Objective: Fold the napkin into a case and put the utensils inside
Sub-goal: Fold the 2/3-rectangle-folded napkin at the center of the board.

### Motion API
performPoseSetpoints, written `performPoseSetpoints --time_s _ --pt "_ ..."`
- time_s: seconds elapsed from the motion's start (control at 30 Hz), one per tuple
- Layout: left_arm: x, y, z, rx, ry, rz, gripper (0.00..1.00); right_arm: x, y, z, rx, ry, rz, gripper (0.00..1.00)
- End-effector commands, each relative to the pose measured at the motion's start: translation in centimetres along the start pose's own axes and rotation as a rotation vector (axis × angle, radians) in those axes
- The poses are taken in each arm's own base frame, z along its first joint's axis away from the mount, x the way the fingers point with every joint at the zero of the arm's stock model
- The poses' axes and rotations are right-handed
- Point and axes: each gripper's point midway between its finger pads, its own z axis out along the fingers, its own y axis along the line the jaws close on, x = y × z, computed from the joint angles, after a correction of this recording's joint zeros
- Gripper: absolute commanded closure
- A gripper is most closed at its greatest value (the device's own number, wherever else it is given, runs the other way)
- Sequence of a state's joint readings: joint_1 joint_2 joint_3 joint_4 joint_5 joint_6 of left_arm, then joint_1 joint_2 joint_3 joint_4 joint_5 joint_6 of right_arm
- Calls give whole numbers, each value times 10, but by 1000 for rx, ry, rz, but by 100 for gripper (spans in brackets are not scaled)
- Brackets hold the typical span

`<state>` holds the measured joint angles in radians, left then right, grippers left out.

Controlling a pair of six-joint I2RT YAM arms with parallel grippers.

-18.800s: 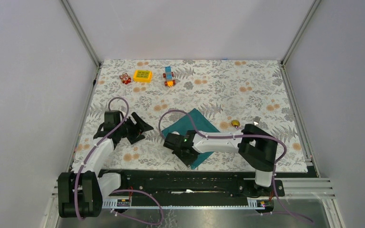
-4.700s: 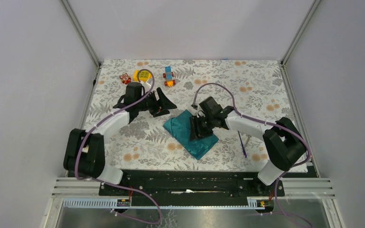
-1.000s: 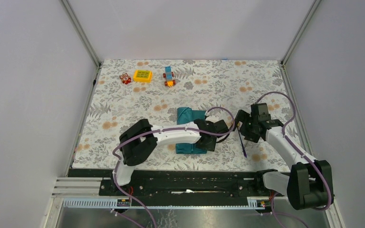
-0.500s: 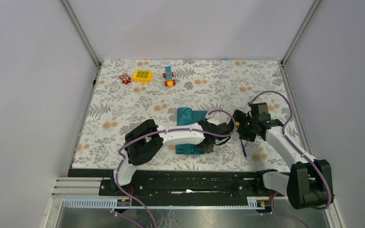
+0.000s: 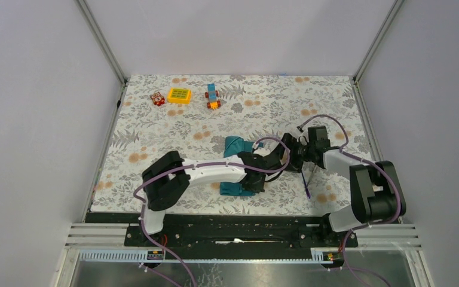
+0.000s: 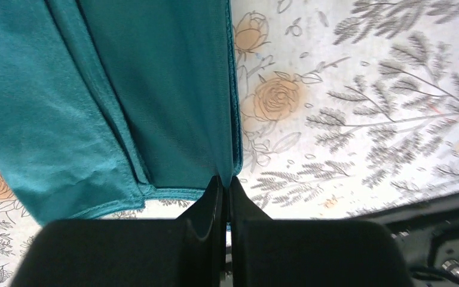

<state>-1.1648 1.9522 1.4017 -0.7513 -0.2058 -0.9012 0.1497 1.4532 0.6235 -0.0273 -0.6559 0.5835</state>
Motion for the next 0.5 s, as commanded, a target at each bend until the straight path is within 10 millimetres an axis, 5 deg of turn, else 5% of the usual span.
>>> performPoseSetpoints --time_s 0.0,0.47 --pt "-20 -18 -33 141 -74 -28 100 -10 33 15 -183 22 -2 0" --pt "-24 -15 -40 176 -92 -29 100 -9 33 54 -220 22 97 6"
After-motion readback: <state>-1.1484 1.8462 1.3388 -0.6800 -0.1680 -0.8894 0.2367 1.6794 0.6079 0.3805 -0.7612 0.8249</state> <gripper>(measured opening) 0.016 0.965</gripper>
